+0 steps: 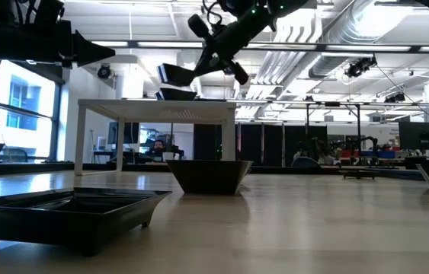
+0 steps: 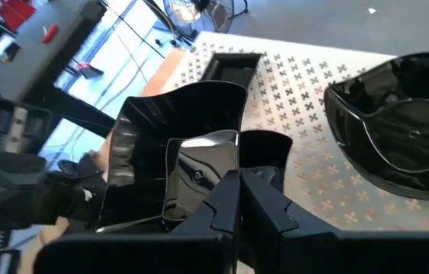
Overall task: Pick & Place Mini shaped plates
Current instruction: Stack the black distorted square plate on top of the black distorted square plate on the shelf, then stack the black leaf-shaped plate on top of the black leaf-shaped plate on the shelf
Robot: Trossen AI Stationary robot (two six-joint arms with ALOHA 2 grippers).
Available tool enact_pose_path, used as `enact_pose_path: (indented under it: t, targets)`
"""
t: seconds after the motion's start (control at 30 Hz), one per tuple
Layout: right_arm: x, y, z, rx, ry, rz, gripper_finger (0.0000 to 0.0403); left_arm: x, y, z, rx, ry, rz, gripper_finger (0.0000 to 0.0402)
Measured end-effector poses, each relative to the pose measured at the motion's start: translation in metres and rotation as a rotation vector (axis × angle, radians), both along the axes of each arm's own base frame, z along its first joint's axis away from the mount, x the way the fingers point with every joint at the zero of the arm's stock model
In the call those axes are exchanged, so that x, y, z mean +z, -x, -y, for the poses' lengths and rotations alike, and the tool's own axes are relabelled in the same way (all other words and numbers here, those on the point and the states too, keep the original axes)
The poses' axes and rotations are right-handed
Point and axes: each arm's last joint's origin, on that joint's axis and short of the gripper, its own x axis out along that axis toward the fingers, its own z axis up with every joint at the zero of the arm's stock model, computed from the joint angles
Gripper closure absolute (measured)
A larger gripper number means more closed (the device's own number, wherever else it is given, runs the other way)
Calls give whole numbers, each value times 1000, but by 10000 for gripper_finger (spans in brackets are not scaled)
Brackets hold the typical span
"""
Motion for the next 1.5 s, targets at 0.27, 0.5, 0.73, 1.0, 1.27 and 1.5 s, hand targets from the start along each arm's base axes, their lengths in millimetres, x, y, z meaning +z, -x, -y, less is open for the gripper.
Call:
enact_pose_path:
  t: [0.27, 0.5, 0.73, 1.0, 1.27, 1.5]
  targets:
    - [-7, 0, 4, 22, 26, -44, 395, 0, 0, 0, 0, 0, 0, 399]
    - [-10, -2, 6, 38, 36, -51, 395, 0, 0, 0, -1, 0, 0, 399]
    - [-13, -4, 8, 52, 34, -45, 395, 0, 0, 0, -1, 0, -1, 399]
    - [-17, -6, 9, 57, 46, -58, 361, -1, 0, 0, -5, 2, -7, 399]
    - [-4, -1, 7, 268, 103, -19, 345, -1, 0, 0, -4, 2, -8, 399]
    - [11, 6, -50, 564, 484, 72, 397, -3, -1, 0, -3, 9, -28, 399]
